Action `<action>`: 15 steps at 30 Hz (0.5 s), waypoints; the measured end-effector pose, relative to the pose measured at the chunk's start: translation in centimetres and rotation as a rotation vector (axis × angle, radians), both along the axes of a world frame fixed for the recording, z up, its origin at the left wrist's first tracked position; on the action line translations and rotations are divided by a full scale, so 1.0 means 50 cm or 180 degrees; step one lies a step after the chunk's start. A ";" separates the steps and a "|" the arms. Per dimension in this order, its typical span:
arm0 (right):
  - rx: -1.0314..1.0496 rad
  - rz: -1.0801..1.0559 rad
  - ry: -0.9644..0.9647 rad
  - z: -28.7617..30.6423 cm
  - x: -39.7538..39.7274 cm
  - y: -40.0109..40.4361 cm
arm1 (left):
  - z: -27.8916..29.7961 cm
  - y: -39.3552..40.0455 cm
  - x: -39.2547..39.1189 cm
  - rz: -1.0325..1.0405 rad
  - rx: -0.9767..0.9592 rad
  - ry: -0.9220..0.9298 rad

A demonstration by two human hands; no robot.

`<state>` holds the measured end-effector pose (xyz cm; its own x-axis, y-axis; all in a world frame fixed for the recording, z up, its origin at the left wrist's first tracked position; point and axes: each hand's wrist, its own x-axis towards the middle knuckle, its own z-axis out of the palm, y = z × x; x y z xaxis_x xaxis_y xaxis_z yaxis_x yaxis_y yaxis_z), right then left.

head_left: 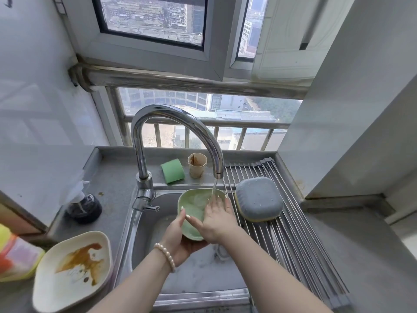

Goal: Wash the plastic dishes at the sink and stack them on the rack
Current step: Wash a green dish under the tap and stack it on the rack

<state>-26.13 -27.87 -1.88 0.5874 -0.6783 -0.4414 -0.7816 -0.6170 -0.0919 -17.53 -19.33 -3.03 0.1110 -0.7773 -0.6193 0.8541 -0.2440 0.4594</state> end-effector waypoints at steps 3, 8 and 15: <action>0.0094 0.0002 -0.0239 0.003 0.017 -0.001 | -0.002 0.002 0.003 0.0026 -0.0146 0.0208; 0.0367 0.0587 -0.0537 -0.003 0.019 0.004 | -0.008 -0.007 0.007 -0.0025 -0.0234 0.0468; 0.0651 0.0962 -0.1090 -0.014 -0.013 0.018 | -0.013 -0.039 0.012 0.0135 0.0111 0.0048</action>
